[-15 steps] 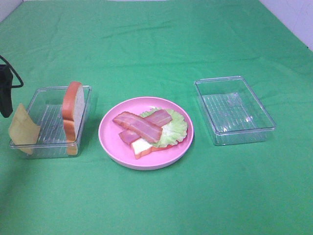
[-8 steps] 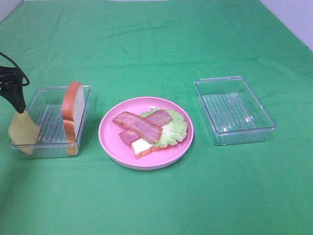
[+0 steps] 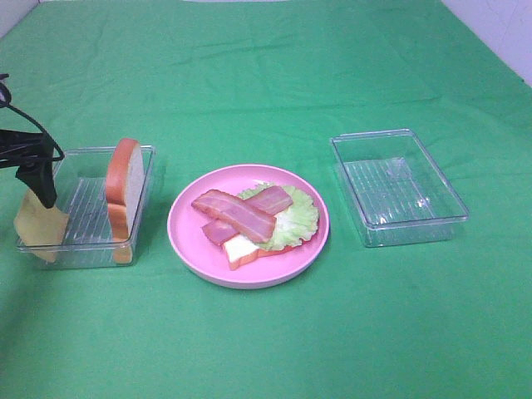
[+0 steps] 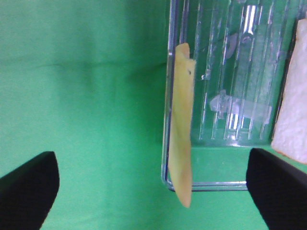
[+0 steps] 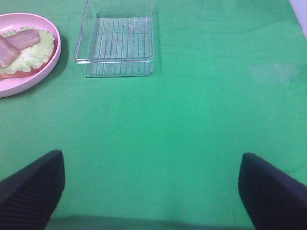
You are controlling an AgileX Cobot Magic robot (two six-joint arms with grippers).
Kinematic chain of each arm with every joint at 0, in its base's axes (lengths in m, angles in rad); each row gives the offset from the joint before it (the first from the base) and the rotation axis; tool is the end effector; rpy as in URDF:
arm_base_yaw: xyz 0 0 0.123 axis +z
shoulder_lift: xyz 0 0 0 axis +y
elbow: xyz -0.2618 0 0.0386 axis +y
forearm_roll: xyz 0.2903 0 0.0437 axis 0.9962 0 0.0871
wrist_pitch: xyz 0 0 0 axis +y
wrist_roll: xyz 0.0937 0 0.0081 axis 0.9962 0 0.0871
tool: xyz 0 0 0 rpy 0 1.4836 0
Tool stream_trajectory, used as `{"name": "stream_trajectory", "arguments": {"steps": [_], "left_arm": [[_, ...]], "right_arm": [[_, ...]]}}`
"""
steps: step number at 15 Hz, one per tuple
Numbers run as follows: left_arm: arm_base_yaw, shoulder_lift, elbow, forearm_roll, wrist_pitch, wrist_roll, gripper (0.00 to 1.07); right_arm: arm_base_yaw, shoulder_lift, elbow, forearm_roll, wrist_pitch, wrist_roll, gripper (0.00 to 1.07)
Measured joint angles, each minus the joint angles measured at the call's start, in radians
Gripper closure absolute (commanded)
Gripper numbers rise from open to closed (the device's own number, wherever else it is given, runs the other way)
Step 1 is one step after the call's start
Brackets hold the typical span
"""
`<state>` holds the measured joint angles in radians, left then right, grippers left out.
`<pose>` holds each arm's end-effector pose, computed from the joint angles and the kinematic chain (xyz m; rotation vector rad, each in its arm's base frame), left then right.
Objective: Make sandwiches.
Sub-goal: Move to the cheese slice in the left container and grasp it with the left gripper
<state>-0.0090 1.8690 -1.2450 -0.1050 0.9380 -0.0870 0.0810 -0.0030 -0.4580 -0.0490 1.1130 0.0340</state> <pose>0.3840 -0.0114 0.1345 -0.2071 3.0398 -0.1405 0.0581 0.0006 0.2788 -0.0475 2.1340 0.0080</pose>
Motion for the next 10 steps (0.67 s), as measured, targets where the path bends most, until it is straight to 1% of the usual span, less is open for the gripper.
{"name": "stream_trajectory", "arguments": {"steps": [6,8,9,10], "left_arm": [[0.0,0.017,0.002,0.0,-0.03,0.0,0.1],[0.0,0.018,0.002,0.0,-0.033,-0.002,0.18],[0.0,0.018,0.002,0.0,-0.033,-0.005,0.28],[0.0,0.018,0.002,0.0,-0.033,-0.011,0.42]], "right_arm": [[0.0,0.0,0.0,0.0,0.0,0.0,0.13],[0.0,0.0,0.0,0.0,0.0,0.0,0.13],[0.0,0.0,0.0,0.0,0.0,0.0,0.13],[0.0,0.0,0.0,0.0,0.0,0.0,0.13]]}}
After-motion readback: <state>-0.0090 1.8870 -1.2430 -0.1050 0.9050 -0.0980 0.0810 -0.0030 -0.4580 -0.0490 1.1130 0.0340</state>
